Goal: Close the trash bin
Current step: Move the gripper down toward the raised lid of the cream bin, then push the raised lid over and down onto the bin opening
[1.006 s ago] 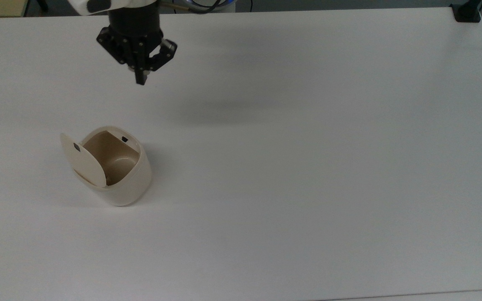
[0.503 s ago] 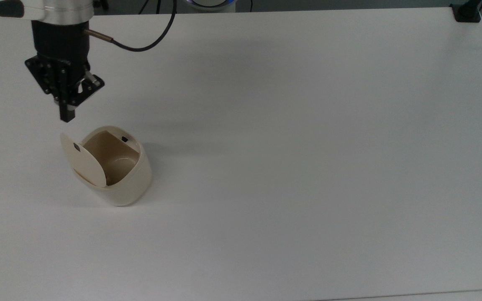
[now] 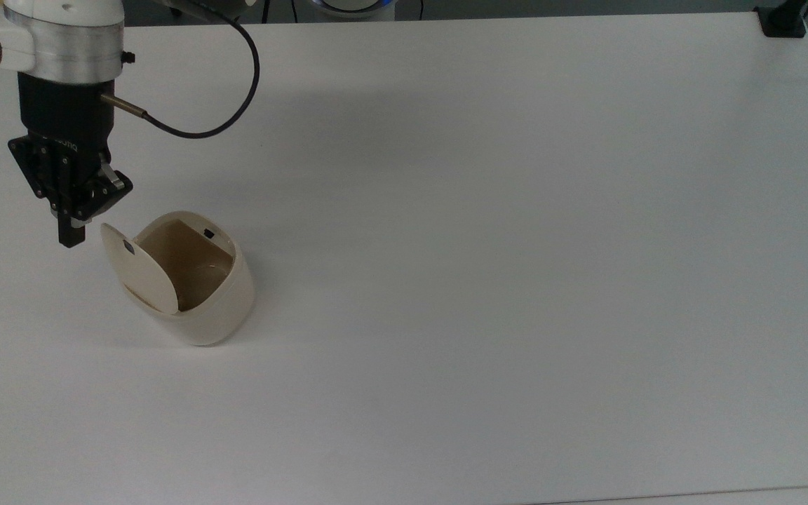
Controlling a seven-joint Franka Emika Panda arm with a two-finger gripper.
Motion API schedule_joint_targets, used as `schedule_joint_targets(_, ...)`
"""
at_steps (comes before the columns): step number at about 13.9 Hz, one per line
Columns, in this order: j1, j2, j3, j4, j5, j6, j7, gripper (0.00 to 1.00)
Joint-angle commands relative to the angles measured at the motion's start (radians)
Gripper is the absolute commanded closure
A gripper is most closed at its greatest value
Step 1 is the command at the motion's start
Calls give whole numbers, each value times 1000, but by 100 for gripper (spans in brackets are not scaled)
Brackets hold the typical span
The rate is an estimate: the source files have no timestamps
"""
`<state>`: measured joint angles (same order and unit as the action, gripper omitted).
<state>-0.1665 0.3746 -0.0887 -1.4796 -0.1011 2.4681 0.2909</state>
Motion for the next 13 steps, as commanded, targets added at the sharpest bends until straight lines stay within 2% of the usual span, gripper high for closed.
schedule_joint_targets(1,15,18,4,5,1,14,25,100)
schedule_joint_targets(4,24,15,7,-16,1,-7,24,100)
schedule_joint_targets(13,73,12,14,-51,-11,-247,14,100)
